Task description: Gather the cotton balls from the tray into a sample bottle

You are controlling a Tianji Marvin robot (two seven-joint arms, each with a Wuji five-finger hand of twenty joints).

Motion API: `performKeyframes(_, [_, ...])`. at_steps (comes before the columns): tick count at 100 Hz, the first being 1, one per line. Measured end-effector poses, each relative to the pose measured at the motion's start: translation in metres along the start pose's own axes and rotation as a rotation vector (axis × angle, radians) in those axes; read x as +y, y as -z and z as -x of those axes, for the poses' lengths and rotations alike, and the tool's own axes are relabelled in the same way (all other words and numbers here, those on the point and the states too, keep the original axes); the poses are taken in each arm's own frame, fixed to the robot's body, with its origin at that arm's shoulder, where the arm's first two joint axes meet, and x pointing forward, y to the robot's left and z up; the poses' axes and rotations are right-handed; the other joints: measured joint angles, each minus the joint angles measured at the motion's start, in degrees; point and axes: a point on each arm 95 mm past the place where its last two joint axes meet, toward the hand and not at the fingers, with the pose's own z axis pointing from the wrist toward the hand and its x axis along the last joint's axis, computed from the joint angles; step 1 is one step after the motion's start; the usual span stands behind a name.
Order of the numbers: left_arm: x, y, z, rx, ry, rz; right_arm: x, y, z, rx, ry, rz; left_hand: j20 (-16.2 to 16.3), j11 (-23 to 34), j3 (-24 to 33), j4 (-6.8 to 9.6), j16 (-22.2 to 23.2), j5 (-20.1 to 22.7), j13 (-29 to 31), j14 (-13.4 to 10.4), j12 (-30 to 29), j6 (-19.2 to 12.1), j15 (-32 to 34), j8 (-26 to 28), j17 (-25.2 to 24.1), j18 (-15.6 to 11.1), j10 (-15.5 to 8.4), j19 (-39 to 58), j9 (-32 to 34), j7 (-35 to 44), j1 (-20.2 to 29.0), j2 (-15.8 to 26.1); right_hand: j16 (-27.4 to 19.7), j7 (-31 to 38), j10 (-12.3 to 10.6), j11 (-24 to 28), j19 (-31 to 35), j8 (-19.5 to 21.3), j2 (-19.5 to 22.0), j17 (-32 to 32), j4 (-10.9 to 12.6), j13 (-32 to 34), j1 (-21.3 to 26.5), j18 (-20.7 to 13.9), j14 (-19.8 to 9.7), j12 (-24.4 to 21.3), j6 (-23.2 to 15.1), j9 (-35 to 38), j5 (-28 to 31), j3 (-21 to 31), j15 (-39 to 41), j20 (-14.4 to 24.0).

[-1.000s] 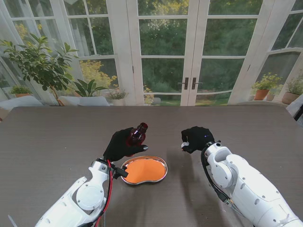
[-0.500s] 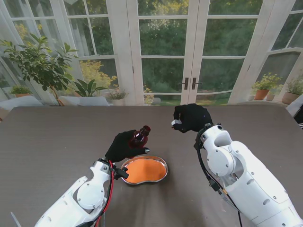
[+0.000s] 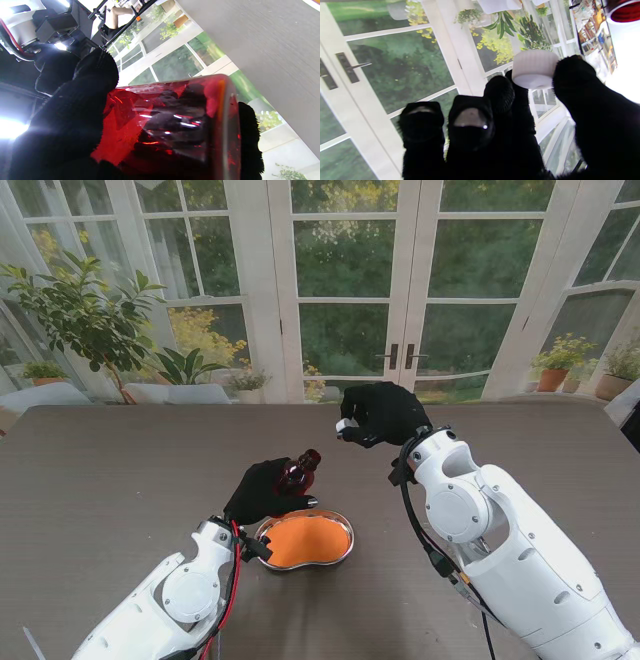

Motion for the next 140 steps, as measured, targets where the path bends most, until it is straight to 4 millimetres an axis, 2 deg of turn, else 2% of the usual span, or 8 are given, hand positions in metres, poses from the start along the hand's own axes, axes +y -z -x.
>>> performKeyframes(64, [0.001,-0.001,0.001,-0.003,0.005,0.01,-0.01,0.002,-0.032,0.135,0.016,-0.067,0.0,0.0,-0.08,0.0,0.0,0.0,0.0,0.0,0.0,0.0,0.0,0.0,0.0,0.0,0.0,0.0,0.0,0.0,0.0,0.01,-0.04,0.0,0.01,0.0,0.0,0.07,0.93,-0.38,0.02,0.0,0.0,0.0,0.0,0.01,0.03,-0.01,-0.01,-0.74,-1.03,0.0])
performKeyframes(140, [0.001,0.0,0.003,-0.008,0.007,0.016,-0.015,0.005,-0.041,0.188,0.054,-0.111,0.0,0.0,-0.09,0.0,0.0,0.0,0.0,0.0,0.0,0.0,0.0,0.02,0.0,0.0,0.0,0.0,0.0,0.0,0.0,0.01,-0.06,0.0,0.01,-0.01,0.0,0.21,1.49,-0.5,0.56,0.0,0.0,-0.01,0.01,0.01,0.04,-0.55,-0.46,-1.26,-1.32,0.0])
